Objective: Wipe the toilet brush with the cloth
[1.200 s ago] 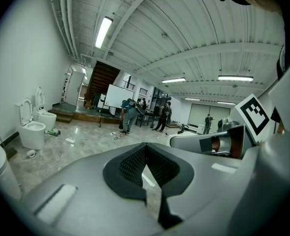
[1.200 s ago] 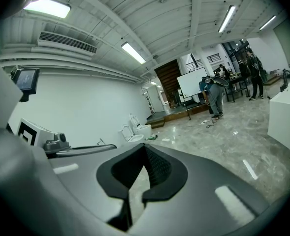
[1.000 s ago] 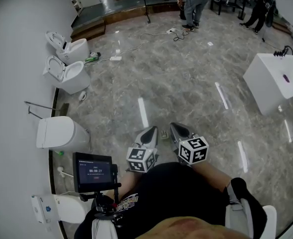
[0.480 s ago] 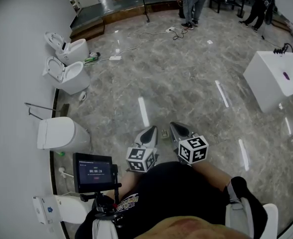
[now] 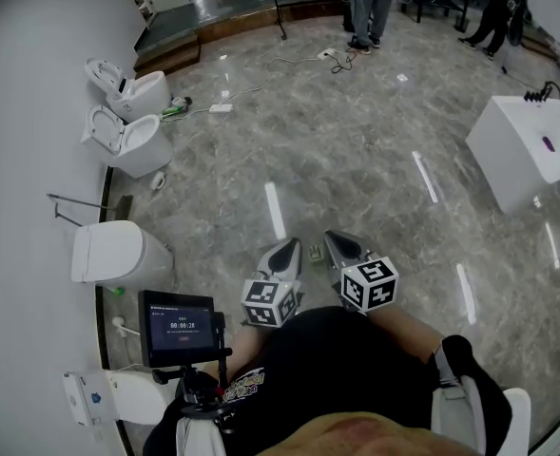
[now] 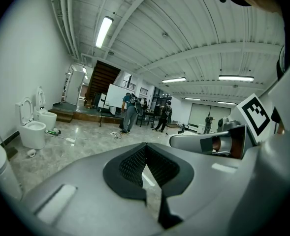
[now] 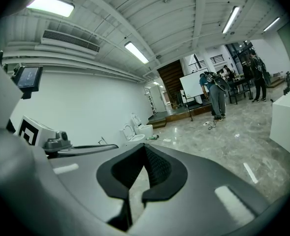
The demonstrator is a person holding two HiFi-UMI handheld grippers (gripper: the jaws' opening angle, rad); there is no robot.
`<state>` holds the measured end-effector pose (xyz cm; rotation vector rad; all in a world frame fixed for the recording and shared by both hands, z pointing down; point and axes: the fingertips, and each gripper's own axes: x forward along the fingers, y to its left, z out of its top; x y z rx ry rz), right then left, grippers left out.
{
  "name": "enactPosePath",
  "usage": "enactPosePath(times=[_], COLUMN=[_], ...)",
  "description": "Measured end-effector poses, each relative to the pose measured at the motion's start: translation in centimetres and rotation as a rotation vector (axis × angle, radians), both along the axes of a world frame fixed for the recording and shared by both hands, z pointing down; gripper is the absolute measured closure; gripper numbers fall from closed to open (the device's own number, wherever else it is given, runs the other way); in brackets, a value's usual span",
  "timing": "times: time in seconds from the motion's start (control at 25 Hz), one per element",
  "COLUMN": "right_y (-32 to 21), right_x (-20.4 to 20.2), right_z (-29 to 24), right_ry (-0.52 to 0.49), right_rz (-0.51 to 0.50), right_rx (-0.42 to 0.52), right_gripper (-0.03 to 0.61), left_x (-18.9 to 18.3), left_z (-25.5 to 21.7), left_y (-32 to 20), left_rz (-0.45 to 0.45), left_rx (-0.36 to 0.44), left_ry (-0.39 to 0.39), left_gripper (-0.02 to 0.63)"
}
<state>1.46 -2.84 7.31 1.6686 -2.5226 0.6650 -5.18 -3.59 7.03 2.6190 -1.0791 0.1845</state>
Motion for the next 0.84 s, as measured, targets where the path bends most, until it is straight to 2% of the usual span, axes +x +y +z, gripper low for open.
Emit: enactPosePath(times=[0.84], right_y=[0.12], right_x=[-0.53], right_z=[-0.11], right_ry=[0.004], right_rz=[-0.01], right_rx=[0.007], right_gripper=[0.578], left_x=[-0.36], left_z=[-0.16], left_y=[0.19], left_rz=[0.003], left_rx=[0.012], left_ry=[-0.007], left_gripper=[0.601])
